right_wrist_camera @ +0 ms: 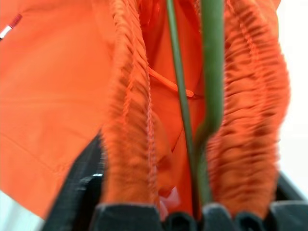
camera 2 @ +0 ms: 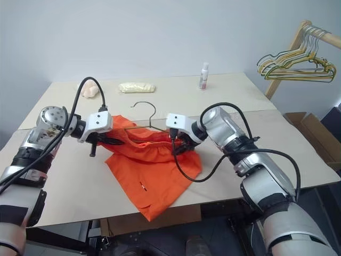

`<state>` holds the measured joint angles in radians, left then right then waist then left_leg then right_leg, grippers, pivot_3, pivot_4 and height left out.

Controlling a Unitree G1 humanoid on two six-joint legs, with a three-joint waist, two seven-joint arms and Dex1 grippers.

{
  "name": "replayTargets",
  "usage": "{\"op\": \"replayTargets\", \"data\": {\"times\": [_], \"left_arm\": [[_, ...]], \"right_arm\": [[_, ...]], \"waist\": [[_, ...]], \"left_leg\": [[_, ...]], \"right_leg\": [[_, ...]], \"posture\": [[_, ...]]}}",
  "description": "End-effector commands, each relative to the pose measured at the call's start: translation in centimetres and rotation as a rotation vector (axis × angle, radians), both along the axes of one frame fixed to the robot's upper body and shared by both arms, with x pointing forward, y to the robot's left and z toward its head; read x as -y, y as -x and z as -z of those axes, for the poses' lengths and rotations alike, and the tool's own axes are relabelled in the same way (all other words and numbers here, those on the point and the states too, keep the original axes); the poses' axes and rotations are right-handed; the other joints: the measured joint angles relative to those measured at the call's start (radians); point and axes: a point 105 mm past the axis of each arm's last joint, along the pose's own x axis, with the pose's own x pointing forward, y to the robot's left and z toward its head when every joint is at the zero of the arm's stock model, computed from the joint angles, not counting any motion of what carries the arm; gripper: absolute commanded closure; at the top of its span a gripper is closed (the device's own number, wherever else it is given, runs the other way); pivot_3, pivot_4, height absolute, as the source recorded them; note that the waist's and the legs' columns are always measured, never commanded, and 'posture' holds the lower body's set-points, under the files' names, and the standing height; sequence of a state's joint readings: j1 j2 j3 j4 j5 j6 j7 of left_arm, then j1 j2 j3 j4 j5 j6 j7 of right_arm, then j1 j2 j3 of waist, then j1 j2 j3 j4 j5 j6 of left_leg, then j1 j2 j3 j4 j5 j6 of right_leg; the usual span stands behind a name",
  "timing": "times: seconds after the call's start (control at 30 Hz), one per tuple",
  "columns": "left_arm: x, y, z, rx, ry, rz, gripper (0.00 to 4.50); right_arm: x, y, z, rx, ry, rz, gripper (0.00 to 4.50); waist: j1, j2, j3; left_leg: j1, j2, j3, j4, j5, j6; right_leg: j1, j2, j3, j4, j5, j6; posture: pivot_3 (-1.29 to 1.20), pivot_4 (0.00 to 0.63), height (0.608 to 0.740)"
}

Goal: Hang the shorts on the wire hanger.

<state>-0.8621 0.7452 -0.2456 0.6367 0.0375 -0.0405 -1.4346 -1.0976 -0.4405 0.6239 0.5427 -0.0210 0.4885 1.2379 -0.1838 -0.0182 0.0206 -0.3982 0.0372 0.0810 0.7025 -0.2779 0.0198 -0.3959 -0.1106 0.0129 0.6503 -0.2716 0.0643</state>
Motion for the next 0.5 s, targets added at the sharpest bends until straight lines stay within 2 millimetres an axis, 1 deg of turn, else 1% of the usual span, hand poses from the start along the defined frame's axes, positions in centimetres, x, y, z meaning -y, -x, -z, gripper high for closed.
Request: {"op": "replayTargets", "data": {"times": [0.03,0.13,0.17,0.2,0.3,0.43,0.5], "left_arm": [[0.6,0.0,-1.4,0.054,0.023,0.033,4.5],[0.6,0.0,-1.3,0.053,0.02,0.036,4.5],[0.7,0.1,-1.2,0.052,0.02,0.04,4.5],[0.8,0.1,-1.1,0.052,0.018,0.048,4.5],[1.1,0.4,-0.8,0.054,0.009,0.086,4.5],[1.9,0.5,-1.5,0.047,0.085,0.114,3.46],[1.7,0.5,-2.3,0.039,0.127,0.106,2.71]], "right_arm": [[-0.8,-0.2,-2.4,0.05,-0.015,-0.061,2.9],[-0.8,0.0,-2.7,0.039,-0.018,-0.079,4.0],[-0.6,0.1,-2.6,0.034,-0.017,-0.082,4.27],[-0.4,0.2,-2.5,0.026,-0.017,-0.08,4.47],[0.0,0.8,-2.2,-0.008,-0.026,-0.083,4.47],[1.1,1.8,-1.8,-0.07,-0.058,-0.043,4.47],[2.5,2.5,-1.1,-0.123,-0.087,0.024,4.47]], "waist": [[0.0,0.0,0.0],[0.0,0.0,0.0],[0.0,0.0,0.0],[0.0,0.0,0.0],[0.001,0.0,0.0],[0.002,0.0,0.0],[0.001,0.0,0.0]], "left_leg": [[0.0,0.0,0.0,0.0,0.0,0.0],[0.0,0.0,0.0,0.0,0.0,0.0],[0.0,0.0,0.0,0.0,0.0,0.0],[0.0,0.0,0.0,0.0,0.0,0.0],[0.0,0.0,0.0,0.0,0.0,0.0],[-0.001,-0.001,-0.001,0.001,0.0,0.0],[-0.001,-0.001,-0.001,0.001,0.0,0.0]], "right_leg": [[0.0,0.0,0.0,0.0,0.0,0.0],[0.0,0.0,0.0,0.0,0.0,0.0],[0.0,0.0,0.0,0.0,0.0,0.0],[0.0,0.0,0.0,0.0,0.0,0.0],[0.0,0.0,0.0,0.001,0.0,0.0],[0.0,-0.001,-0.001,0.001,0.0,0.0],[0.0,-0.001,-0.001,0.001,0.0,0.0]], "posture": [[-0.14,0.0,0.74],[-0.14,0.0,0.74],[-0.14,0.0,0.74],[-0.14,0.0,0.74],[-0.16,0.0,0.74],[-0.16,0.0,0.74],[-0.17,0.0,0.74]]}}
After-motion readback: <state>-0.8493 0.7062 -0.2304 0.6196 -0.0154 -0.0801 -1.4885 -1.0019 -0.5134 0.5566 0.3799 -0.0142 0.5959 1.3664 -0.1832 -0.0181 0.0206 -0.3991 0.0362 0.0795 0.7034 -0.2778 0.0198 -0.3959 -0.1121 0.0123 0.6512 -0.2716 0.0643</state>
